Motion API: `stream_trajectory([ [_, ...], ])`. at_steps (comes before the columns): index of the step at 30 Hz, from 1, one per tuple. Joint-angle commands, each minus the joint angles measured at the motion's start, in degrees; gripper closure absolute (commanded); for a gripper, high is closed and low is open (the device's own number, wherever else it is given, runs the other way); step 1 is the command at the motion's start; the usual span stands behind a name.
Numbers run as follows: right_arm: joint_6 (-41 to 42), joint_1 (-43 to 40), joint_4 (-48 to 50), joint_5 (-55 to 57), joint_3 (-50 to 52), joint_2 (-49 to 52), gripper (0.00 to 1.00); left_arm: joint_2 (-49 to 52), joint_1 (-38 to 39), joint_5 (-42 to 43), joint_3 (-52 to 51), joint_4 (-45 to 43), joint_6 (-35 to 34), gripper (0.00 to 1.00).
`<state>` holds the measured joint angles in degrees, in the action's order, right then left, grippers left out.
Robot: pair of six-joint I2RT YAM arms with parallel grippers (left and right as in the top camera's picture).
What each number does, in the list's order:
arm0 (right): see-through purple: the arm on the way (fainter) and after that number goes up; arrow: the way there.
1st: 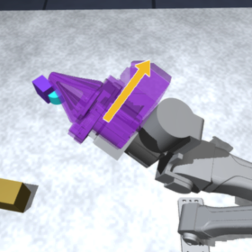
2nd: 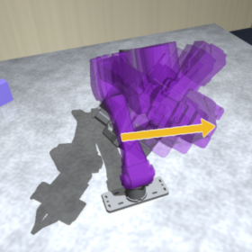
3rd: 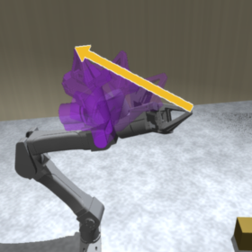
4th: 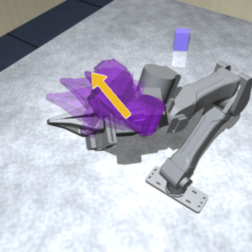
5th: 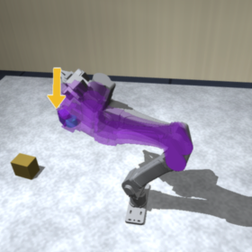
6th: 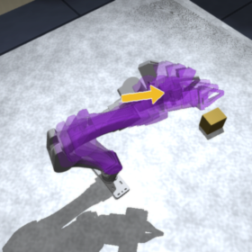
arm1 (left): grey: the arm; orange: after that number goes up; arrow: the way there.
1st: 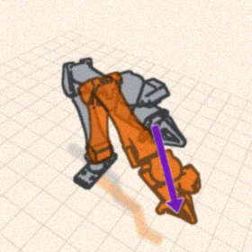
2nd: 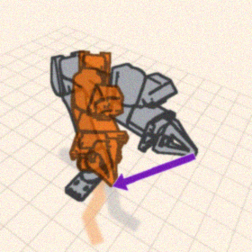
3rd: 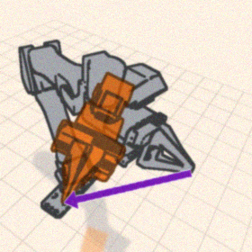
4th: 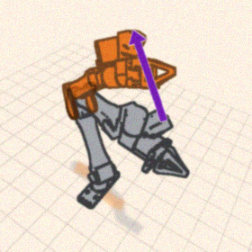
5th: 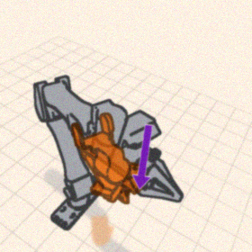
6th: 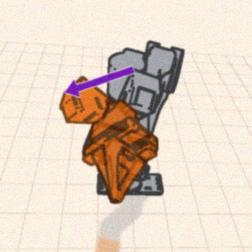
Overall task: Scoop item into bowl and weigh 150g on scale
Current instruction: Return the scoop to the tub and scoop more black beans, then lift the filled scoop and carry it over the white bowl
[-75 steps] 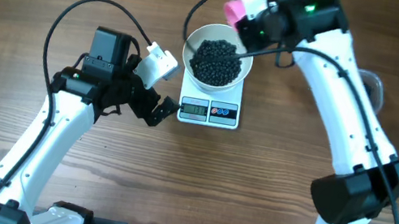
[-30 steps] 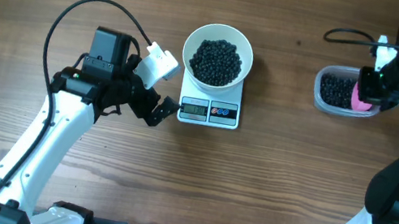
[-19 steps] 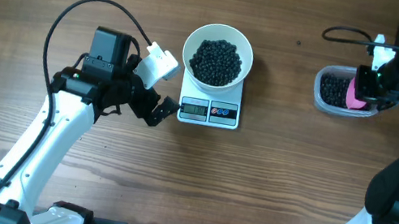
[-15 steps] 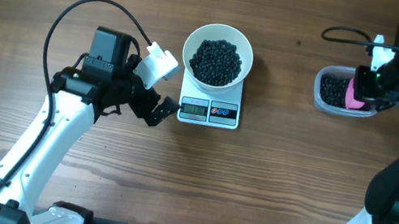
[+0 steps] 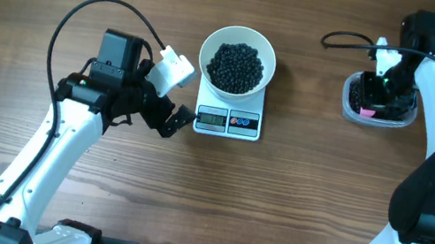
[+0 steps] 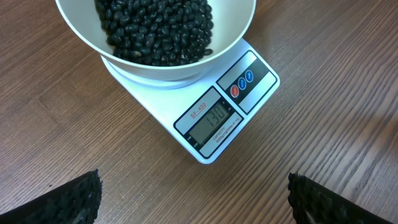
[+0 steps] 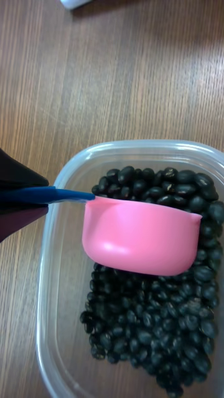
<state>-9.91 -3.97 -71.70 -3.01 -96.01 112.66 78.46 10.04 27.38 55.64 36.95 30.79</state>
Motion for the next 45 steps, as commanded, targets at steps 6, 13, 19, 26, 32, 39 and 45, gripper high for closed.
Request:
stream_trajectory([
  [6, -2.2, -1.7, -2.8, -10.2, 0.9, 1.5, 0.96, 0.1, -0.2, 1.1, -0.2, 0.0, 0.3, 0.00],
  [13, -5.5, -8.0, -2.7, -20.3, 0.9, 1.5, 0.96, 0.1, -0.2, 1.1, -0.2, 0.0, 0.3, 0.00],
  [19, -6.9, -13.7, -2.6, -26.8, 0.9, 1.5, 0.96, 0.1, -0.2, 1.1, -0.2, 0.0, 0.3, 0.00],
  [26, -8.2, -19.5, -2.7, -30.1, 0.9, 1.5, 0.96, 0.1, -0.2, 1.1, -0.2, 0.0, 0.3, 0.00],
  [32, -9.6, -24.0, -3.0, -33.2, 0.9, 1.5, 0.96, 0.1, -0.2, 1.1, -0.2, 0.0, 0.3, 0.00],
  [39, -12.8, -25.7, -5.7, -39.6, 0.9, 1.5, 0.96, 0.1, -0.2, 1.1, -0.2, 0.0, 0.3, 0.00],
  [45, -15.6, -25.7, -8.6, -46.4, 0.8, 1.5, 0.96, 0.1, -0.2, 1.1, -0.2, 0.0, 0.3, 0.00],
])
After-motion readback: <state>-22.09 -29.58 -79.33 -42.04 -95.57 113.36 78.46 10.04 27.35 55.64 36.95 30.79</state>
